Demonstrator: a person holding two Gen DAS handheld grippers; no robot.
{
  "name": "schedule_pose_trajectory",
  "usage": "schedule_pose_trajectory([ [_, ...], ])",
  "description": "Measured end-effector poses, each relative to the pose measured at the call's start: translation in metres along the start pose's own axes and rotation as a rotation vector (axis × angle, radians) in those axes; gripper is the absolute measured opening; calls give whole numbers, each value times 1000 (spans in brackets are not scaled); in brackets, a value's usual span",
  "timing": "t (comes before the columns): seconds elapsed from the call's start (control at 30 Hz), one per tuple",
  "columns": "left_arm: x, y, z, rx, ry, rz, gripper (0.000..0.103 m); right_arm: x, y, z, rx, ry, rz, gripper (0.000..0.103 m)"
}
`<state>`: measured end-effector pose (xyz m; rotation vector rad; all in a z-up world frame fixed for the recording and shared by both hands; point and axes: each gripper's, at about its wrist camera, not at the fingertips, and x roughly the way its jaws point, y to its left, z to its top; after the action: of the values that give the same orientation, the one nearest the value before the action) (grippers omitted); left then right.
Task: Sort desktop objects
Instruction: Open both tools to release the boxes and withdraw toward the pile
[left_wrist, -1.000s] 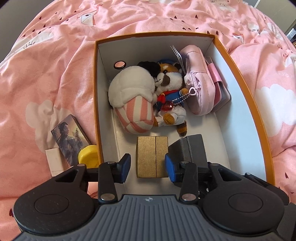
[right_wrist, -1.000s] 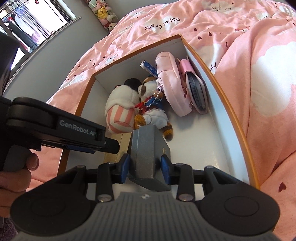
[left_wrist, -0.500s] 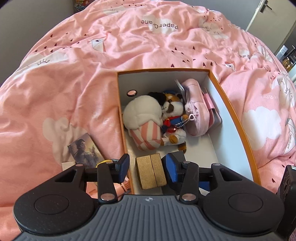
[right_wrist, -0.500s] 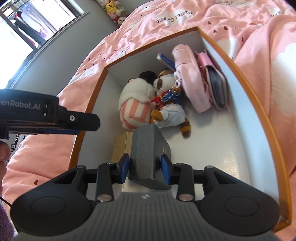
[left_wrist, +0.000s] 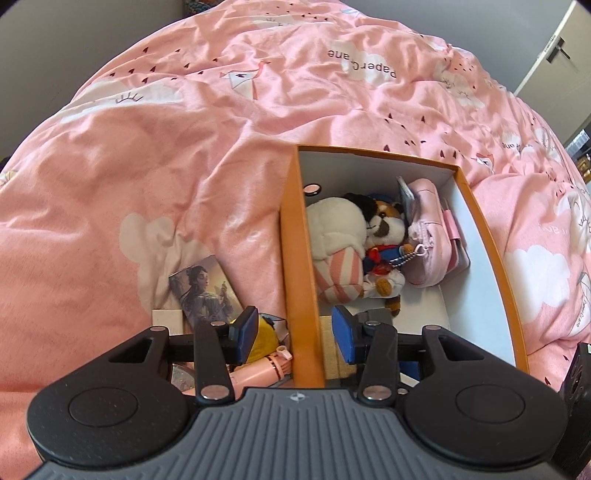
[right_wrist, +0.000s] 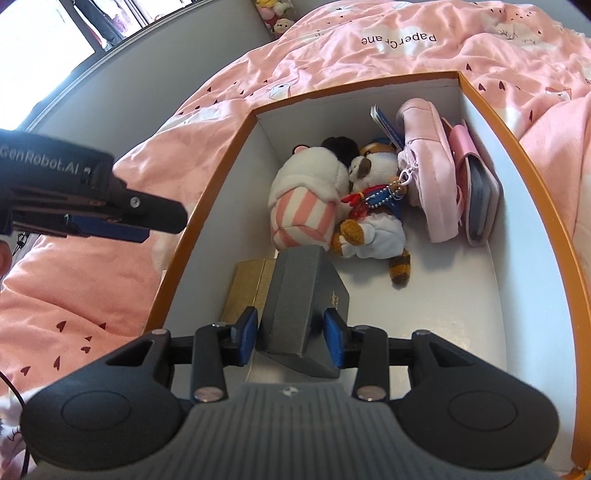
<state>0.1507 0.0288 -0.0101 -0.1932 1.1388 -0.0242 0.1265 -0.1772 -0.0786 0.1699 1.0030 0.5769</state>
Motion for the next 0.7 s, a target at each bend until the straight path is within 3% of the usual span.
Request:
schedule_pose_trajectory([
  [0.33, 1, 32, -6, -50, 14, 16, 53, -2, 0, -3, -36, 38, 77, 59],
  [0.7, 9, 51, -15, -55, 40, -2, 53, 5, 15, 5, -233, 135, 36, 60],
])
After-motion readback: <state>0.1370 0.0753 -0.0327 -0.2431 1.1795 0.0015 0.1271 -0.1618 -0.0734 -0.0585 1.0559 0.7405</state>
